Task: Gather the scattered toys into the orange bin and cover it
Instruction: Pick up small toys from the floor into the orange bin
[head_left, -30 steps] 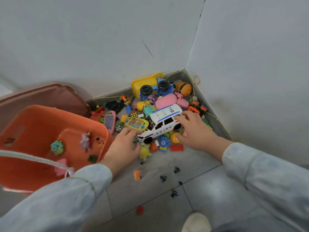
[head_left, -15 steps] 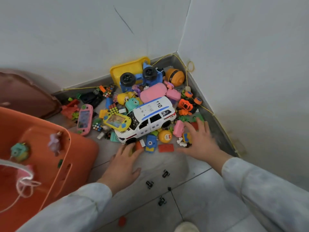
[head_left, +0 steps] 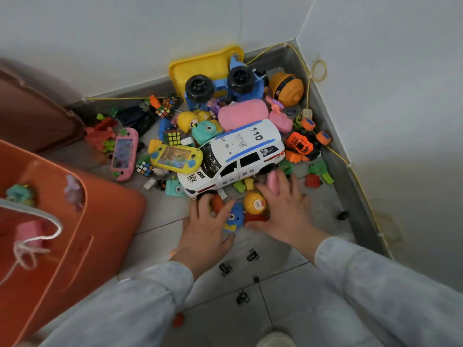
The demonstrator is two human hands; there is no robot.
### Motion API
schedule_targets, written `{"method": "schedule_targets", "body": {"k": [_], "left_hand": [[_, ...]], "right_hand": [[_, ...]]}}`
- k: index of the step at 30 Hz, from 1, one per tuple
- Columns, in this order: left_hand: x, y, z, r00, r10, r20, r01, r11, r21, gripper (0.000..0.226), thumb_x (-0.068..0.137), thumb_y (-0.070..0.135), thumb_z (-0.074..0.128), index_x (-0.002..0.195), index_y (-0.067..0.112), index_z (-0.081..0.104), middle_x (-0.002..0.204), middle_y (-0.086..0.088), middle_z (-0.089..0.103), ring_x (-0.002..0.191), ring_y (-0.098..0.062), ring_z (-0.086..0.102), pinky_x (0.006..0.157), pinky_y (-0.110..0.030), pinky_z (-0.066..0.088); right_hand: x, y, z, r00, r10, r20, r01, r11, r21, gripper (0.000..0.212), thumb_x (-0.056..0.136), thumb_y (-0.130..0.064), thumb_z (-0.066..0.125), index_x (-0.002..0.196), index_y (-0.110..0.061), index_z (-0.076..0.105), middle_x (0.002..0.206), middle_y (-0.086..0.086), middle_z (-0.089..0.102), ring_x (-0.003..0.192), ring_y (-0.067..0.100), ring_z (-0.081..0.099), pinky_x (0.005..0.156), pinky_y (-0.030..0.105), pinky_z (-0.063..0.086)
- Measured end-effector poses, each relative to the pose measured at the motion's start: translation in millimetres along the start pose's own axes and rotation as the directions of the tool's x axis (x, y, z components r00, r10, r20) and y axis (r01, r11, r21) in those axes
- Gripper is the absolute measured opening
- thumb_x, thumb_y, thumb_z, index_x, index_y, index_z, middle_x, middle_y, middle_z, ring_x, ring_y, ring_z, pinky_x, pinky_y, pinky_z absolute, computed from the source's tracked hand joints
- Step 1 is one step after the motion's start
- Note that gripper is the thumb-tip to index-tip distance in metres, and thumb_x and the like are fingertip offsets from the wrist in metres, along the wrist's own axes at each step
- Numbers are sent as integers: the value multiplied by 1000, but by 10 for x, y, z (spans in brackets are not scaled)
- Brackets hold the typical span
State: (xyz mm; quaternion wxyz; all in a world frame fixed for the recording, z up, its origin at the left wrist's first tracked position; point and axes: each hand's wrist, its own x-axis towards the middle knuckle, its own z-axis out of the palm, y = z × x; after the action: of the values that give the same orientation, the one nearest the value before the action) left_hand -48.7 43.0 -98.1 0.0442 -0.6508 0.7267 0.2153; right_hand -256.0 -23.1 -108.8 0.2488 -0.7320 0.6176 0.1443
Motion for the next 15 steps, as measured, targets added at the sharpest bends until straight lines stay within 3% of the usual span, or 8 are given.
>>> {"method": "schedule_targets", "body": {"k": [4, 7, 11, 13, 15], "left_hand": [[3, 34, 10, 1000, -12, 16, 12, 1000, -2, 73, 76, 50, 63, 141, 36, 32, 136, -10, 27, 123, -35, 31, 78, -49, 56], [-10, -4, 9, 998, 36, 45, -37, 999, 13, 80, 74, 48, 67, 143, 36, 29, 137, -7, 27, 121, -34, 31, 77, -49, 56], [58, -5, 39, 992, 64, 108, -77, 990, 117, 87, 79, 53, 67, 149, 39, 18, 154, -7, 10, 131, -38, 22, 86, -53, 52], [63, 47, 61, 993, 40, 114, -53, 992, 116, 74, 84, 49, 64, 145, 41, 23, 157, -5, 4, 133, -38, 20, 86, -54, 51], [83, 67, 70, 995, 22, 97, -32, 994, 106, 55, 85, 44, 64, 132, 37, 36, 153, -6, 11, 126, -38, 30, 80, -52, 53]], "right_hand": [[-29, -159, 45, 985, -153, -84, 155, 988, 13, 82, 65, -73, 71, 132, -41, 37, 152, 1, 15, 138, 38, 13, 100, 57, 44], [-83, -281, 95, 980, -181, -85, 188, 978, 88, 69, 68, -59, 77, 124, -41, 42, 144, -2, 23, 130, 35, 27, 101, 48, 44], [-301, -211, 137, 980, -197, -30, 198, 947, 252, 64, 76, -14, 70, 127, -44, 46, 142, -2, 23, 121, 33, 35, 98, 44, 46], [-431, -94, 167, 989, -149, -6, 141, 919, 367, 69, 75, -5, 66, 127, -46, 46, 140, -3, 26, 124, 33, 39, 101, 45, 47], [-486, 20, 178, 996, -93, 2, 82, 896, 436, 67, 74, -2, 63, 127, -41, 50, 134, -3, 30, 123, 30, 45, 100, 41, 48]]}}
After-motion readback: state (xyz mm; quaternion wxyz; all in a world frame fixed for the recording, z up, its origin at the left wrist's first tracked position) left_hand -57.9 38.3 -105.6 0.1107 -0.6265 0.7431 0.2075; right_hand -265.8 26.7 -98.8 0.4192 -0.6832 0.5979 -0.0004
